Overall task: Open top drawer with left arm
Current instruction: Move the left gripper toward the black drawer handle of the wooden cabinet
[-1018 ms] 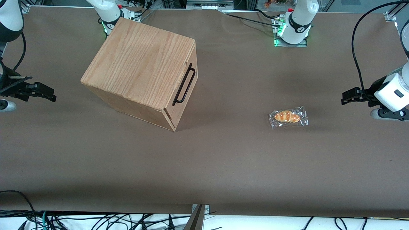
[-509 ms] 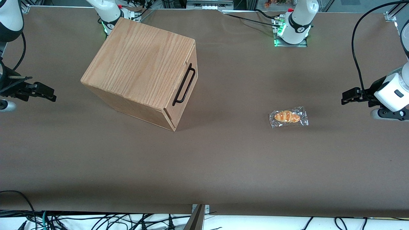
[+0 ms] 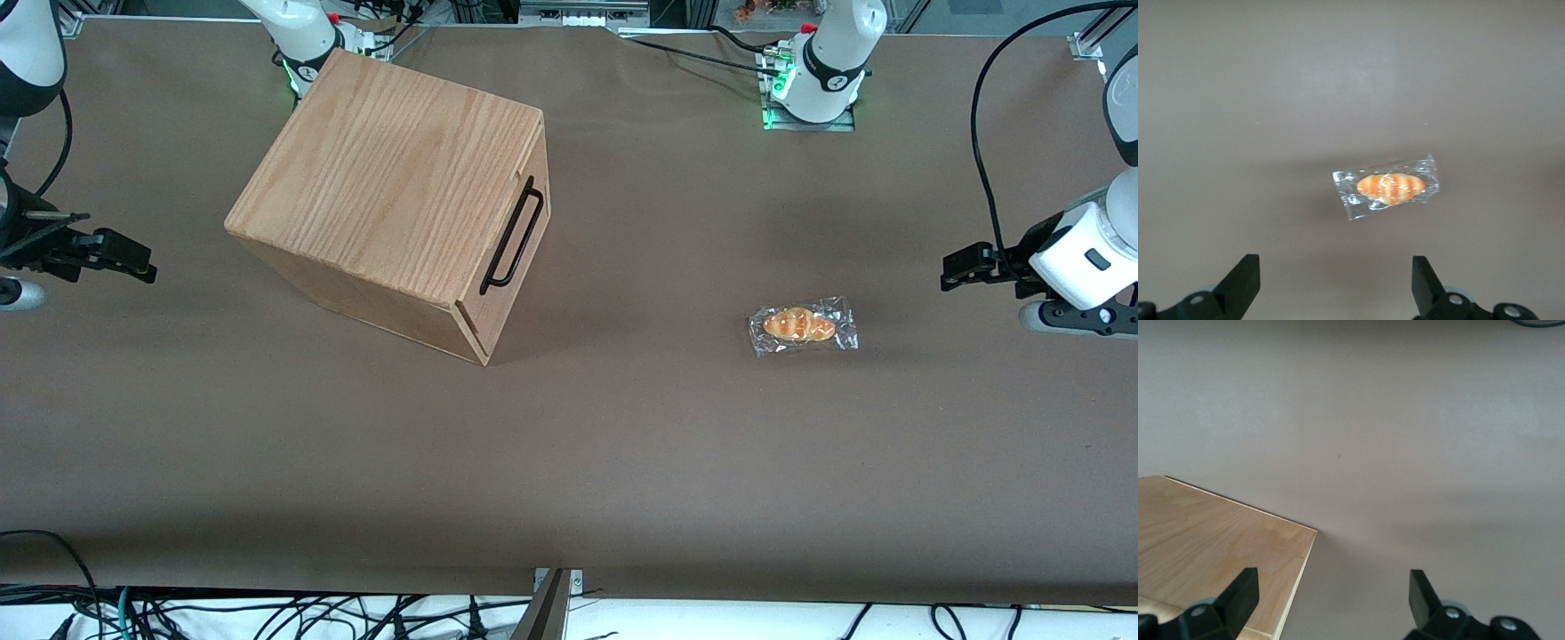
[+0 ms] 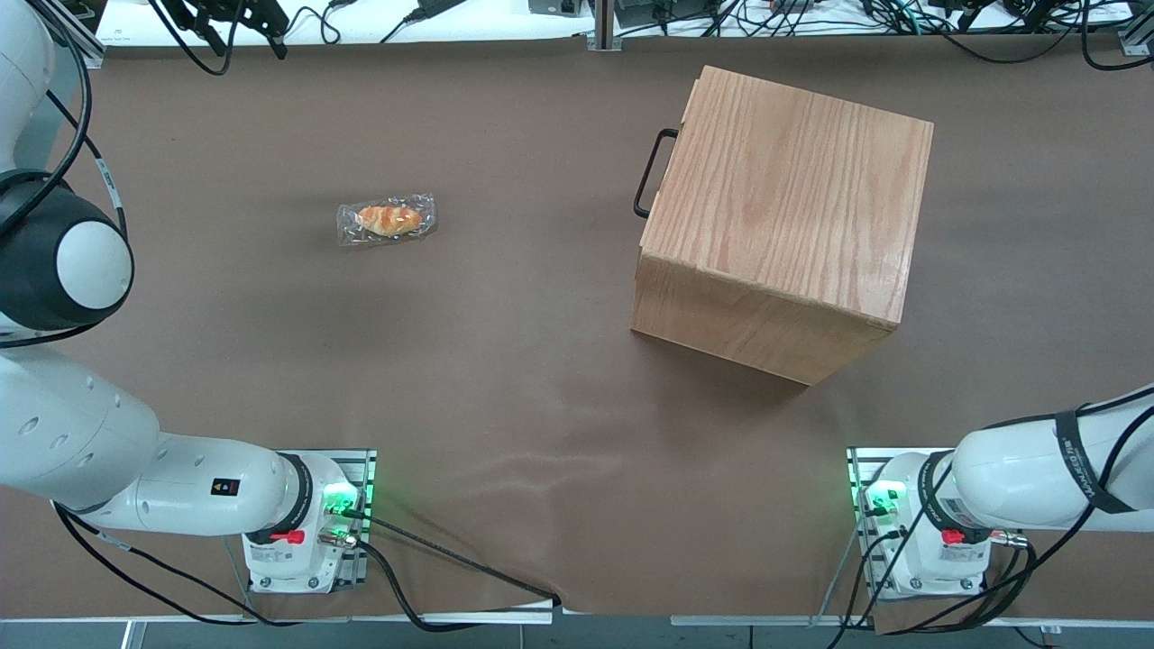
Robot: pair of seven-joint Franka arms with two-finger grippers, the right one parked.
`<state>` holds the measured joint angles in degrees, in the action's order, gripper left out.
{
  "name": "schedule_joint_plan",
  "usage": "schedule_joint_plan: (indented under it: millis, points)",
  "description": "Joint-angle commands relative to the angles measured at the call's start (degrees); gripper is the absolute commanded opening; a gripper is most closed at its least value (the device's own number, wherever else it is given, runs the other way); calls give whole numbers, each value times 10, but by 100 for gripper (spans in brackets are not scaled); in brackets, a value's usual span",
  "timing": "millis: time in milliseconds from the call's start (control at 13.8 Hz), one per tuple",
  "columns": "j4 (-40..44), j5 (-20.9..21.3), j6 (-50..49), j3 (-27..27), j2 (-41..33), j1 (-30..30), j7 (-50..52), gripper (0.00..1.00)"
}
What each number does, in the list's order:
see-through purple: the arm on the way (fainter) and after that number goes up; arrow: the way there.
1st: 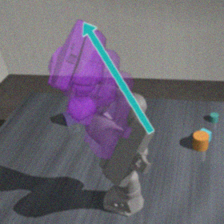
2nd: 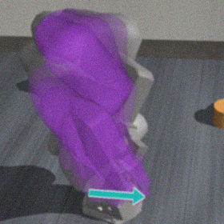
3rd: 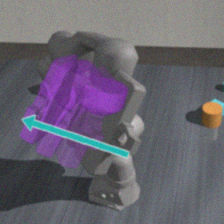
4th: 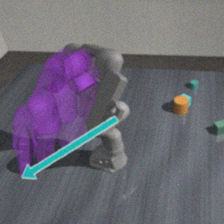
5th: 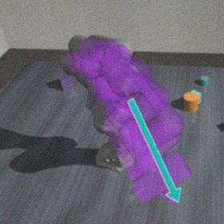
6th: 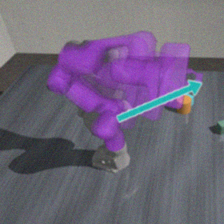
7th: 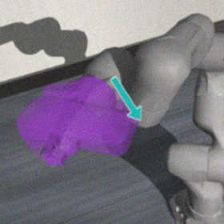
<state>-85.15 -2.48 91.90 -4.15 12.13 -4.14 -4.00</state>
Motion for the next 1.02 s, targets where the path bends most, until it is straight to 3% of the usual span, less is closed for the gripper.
schedule_joint_plan:
  millis: [0, 727, 945]
  points:
    - [3, -16, -8, 14, -4, -14, 35, 100]
    - [3, -19, -8, 156, -4, -18, 185, 100]
    - [3, -66, -7, 170, 6, -20, 215, 100]
